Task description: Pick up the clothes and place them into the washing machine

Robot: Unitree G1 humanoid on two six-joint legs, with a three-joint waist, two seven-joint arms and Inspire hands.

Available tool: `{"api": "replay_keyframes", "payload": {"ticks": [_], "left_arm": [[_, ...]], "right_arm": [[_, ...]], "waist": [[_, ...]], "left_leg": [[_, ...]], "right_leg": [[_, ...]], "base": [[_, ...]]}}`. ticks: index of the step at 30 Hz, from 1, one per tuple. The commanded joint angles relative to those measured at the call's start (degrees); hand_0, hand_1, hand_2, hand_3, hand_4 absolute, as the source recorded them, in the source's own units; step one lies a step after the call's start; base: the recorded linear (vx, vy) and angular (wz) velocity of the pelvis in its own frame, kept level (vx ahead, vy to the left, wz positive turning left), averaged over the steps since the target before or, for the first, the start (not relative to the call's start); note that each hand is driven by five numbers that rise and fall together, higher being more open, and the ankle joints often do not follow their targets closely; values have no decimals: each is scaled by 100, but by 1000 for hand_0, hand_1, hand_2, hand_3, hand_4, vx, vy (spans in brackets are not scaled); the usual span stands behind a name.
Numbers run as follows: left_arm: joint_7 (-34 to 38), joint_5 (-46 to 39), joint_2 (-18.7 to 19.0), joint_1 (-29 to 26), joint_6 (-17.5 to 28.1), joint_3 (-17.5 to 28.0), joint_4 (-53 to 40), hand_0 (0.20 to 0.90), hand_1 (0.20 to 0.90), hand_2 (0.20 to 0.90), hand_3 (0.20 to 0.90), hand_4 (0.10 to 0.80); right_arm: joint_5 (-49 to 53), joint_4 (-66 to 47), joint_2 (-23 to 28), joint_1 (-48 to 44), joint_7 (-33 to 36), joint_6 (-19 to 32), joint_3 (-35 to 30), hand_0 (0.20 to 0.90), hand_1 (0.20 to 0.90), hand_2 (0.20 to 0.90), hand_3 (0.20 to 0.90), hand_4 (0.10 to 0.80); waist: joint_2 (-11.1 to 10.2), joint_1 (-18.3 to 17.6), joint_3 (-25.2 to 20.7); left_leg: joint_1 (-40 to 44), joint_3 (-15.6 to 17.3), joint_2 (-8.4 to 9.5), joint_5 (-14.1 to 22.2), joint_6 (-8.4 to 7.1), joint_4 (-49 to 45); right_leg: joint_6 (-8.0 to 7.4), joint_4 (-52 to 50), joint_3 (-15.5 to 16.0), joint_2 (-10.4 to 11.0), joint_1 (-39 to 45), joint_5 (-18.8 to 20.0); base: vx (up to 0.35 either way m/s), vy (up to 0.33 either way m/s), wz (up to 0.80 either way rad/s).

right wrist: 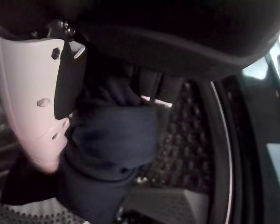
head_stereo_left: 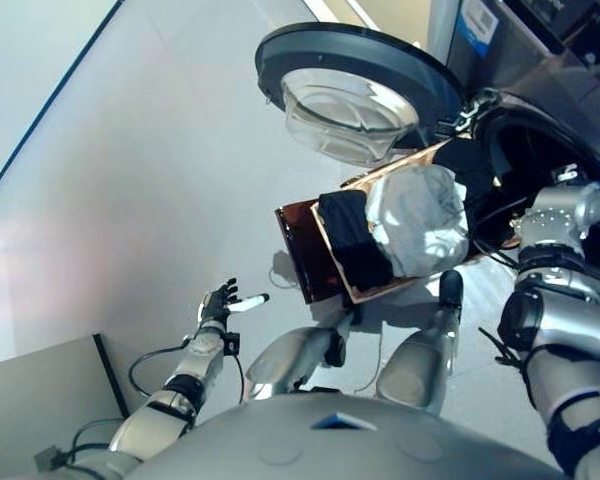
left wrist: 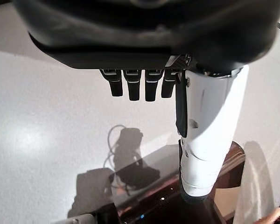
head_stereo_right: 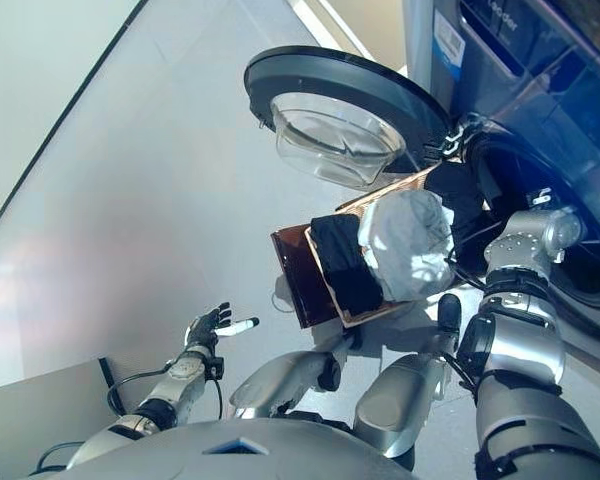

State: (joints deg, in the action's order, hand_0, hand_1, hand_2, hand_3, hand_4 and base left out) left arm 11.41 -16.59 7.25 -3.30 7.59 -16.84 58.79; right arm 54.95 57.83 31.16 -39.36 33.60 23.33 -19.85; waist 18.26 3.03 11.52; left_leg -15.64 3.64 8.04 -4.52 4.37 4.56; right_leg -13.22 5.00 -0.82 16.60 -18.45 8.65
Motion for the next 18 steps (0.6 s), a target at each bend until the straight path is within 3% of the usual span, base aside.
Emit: {"api": "replay_keyframes", "payload": {"ticks": [1,18], "left_arm": [[230,-65,353,-263,174,68,172,900,900,900,900,800],[105,-10,394,-332,34,209,504,900,900,900,900,800]], "right_arm": [[-281,4,912,-675,-215,181,282,900,900,900,900,800],[224,605,427,-396,-1017,-231,476,900,900,900,900,800]], "waist": [[-41,114,-200],[-298,50,-210]], "left_leg": [[-7,19,-566,41,-881,44],[128,-50,-628,64,-883,44]], "right_leg": [[401,-218,-127,-241,-26,-259],[436,-162,-82,-320,145,-238]], "base": [[4,-41,-2],[-11,-2,1]]}}
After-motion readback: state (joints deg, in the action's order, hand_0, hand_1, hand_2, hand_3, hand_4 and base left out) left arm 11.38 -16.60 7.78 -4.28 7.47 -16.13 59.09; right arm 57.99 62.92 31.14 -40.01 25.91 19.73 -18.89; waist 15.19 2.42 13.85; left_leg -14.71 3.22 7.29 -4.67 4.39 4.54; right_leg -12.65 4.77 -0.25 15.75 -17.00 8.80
